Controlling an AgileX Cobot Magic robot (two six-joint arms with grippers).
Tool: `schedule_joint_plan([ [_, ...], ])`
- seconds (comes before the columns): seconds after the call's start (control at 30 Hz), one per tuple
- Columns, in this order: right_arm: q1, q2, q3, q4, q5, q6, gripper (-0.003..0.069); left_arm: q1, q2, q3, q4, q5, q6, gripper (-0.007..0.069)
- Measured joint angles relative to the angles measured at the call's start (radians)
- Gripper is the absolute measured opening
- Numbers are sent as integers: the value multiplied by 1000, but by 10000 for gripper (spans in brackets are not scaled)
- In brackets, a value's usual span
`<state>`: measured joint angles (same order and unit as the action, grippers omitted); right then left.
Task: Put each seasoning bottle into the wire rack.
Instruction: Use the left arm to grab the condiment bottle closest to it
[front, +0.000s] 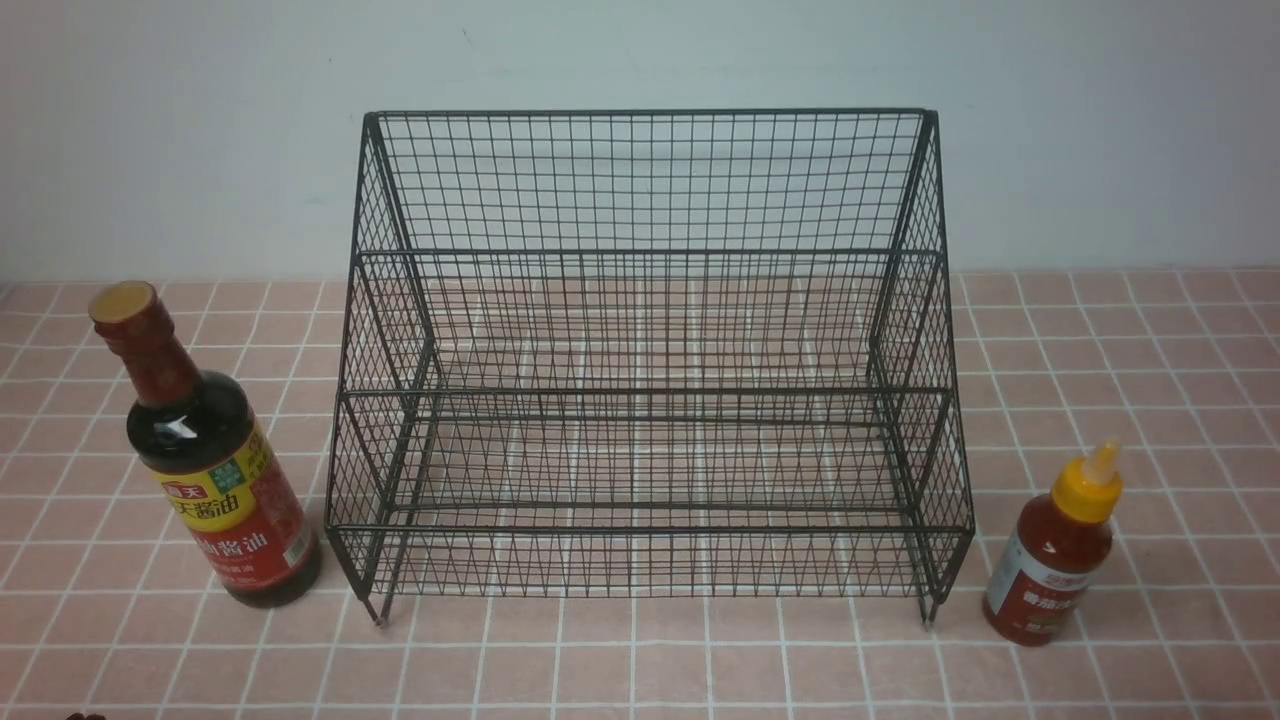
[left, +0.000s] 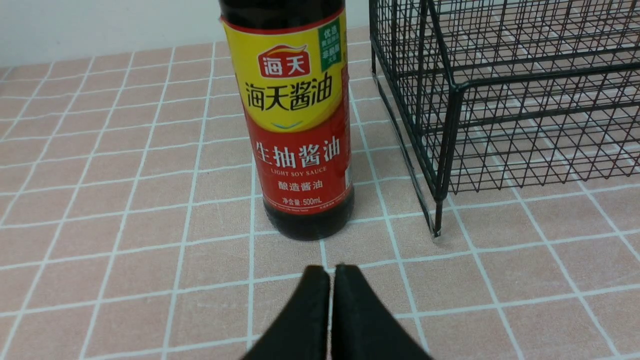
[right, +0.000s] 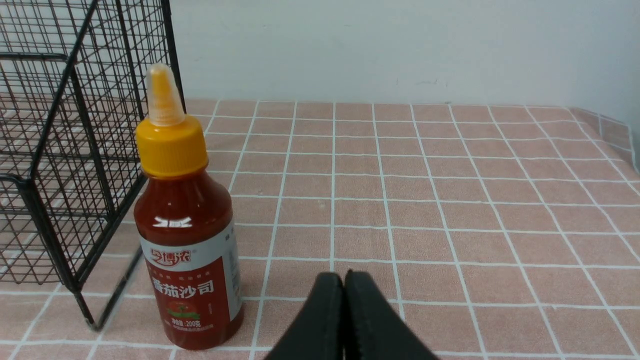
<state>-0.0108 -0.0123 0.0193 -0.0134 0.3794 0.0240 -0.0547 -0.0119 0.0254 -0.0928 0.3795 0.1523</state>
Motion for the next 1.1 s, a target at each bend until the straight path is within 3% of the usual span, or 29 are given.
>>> schedule_joint_plan([
  [0.17, 0, 0, 0, 0, 0, 0, -9, 0, 0, 3, -13, -50, -18, -7],
  [0.33, 0, 0, 0, 0, 0, 0, -9, 0, 0, 3, -252, -269, -124, -7],
  [0.53, 0, 0, 0, 0, 0, 0, -9, 0, 0, 3, -395, -519, -129, -7],
  [0.63, 0, 0, 0, 0, 0, 0, -9, 0, 0, 3, -398, -633, -127, -7],
  [0.73, 0, 0, 0, 0, 0, 0, -9, 0, 37, -3, -321, -760, -125, -7],
  [0.83, 0, 0, 0, 0, 0, 0, -9, 0, 178, -68, -169, -724, -122, -7],
  [1.1, 0, 0, 0, 0, 0, 0, -9, 0, 561, -243, -61, -703, -123, 40],
])
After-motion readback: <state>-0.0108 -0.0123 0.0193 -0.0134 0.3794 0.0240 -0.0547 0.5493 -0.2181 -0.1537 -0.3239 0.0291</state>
